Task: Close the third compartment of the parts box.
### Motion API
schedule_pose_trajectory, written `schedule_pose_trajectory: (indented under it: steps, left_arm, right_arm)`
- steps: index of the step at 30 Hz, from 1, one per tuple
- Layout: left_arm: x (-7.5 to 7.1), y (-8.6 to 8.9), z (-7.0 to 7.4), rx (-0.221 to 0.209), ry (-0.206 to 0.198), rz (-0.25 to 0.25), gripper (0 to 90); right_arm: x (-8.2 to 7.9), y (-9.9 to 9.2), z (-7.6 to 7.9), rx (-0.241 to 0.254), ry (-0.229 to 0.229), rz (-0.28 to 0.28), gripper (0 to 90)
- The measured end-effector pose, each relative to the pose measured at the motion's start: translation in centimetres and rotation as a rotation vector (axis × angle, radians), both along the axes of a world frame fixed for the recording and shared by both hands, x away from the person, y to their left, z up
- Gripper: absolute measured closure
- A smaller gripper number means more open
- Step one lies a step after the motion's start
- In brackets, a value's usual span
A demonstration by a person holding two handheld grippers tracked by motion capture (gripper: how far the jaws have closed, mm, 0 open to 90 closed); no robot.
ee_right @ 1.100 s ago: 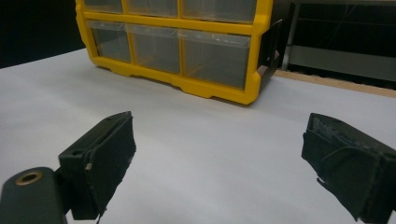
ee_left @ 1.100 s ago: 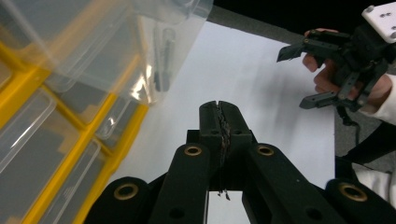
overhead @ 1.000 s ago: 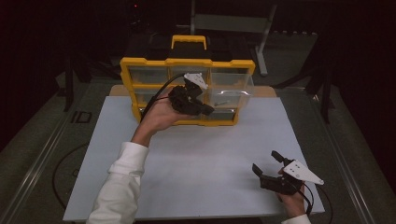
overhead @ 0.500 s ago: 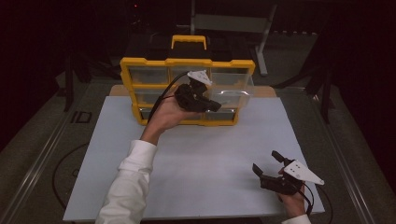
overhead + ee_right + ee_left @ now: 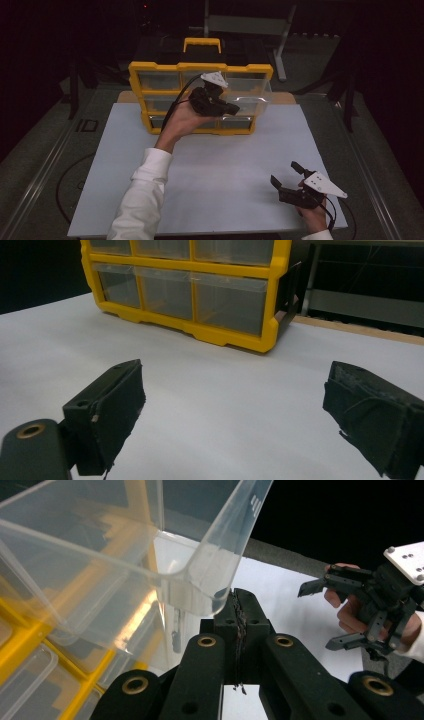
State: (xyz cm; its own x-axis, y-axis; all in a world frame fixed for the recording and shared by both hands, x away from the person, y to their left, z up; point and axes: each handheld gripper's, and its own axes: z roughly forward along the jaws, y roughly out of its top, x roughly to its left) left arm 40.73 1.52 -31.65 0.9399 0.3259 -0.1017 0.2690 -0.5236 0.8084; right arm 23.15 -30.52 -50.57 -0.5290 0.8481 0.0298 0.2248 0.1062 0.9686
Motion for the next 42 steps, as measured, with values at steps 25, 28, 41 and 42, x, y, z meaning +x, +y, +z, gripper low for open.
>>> schedule_pose_trajectory:
  steps: [25,28,41,42]
  left_arm:
    - [0.8,-0.5,-0.1,-0.022,-0.015,0.042,90.0]
    - [0.8,-0.6,-0.1,-0.021,-0.021,0.052,90.0]
    - [1.5,-1.2,-0.3,-0.032,-0.022,0.088,90.0]
    - [1.5,-1.2,-0.4,-0.031,-0.024,0.089,90.0]
  right_arm:
    - [0.0,0.0,0.0,0.000,0.000,0.002,9.3]
    - [0.0,0.0,0.0,0.002,0.002,0.001,9.3]
    - [0.0,-0.1,0.0,0.005,0.001,0.000,9.3]
    - [0.0,-0.1,0.0,0.005,0.001,0.000,9.3]
